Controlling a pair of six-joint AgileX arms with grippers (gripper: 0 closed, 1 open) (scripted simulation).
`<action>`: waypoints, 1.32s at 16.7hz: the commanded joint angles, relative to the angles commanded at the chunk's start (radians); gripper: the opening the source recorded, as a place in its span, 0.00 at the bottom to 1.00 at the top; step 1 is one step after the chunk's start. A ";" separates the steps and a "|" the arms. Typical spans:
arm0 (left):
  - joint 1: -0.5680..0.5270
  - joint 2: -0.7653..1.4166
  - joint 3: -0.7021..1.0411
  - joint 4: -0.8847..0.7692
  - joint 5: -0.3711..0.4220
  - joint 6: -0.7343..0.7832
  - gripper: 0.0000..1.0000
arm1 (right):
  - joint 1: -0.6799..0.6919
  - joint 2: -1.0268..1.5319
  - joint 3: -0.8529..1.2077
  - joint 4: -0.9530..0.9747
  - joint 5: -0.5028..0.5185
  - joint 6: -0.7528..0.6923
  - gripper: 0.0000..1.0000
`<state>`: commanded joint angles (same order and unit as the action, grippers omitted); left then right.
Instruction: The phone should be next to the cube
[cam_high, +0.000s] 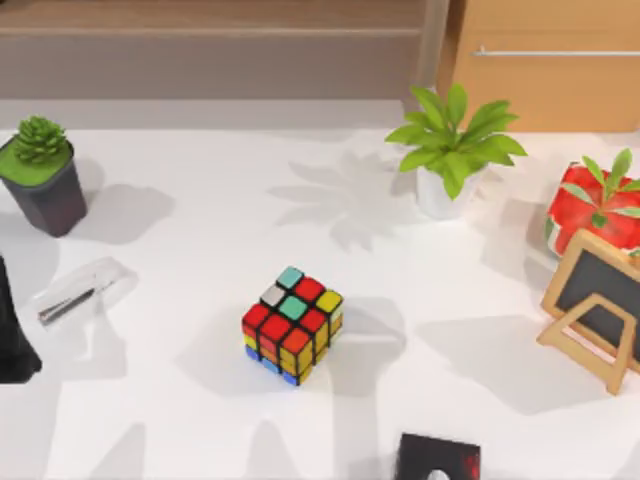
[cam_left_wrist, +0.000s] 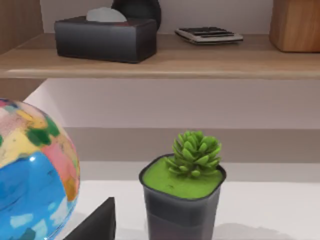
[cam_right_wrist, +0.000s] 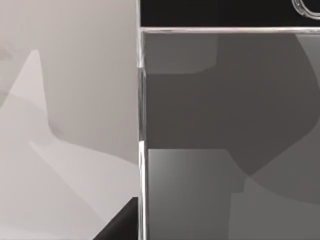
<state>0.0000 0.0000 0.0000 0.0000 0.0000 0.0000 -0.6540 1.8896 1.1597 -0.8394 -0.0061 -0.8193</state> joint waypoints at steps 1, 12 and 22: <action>0.000 0.000 0.000 0.000 0.000 0.000 1.00 | 0.000 0.000 0.000 0.000 0.000 0.000 0.00; 0.000 0.000 0.000 0.000 0.000 0.000 1.00 | 0.288 -0.199 0.205 -0.031 -0.065 0.283 0.00; 0.000 0.000 0.000 0.000 0.000 0.000 1.00 | 0.790 -0.252 0.358 -0.146 -0.150 0.841 0.00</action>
<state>0.0000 0.0000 0.0000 0.0000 0.0000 0.0000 0.1362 1.6372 1.5181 -0.9854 -0.1563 0.0218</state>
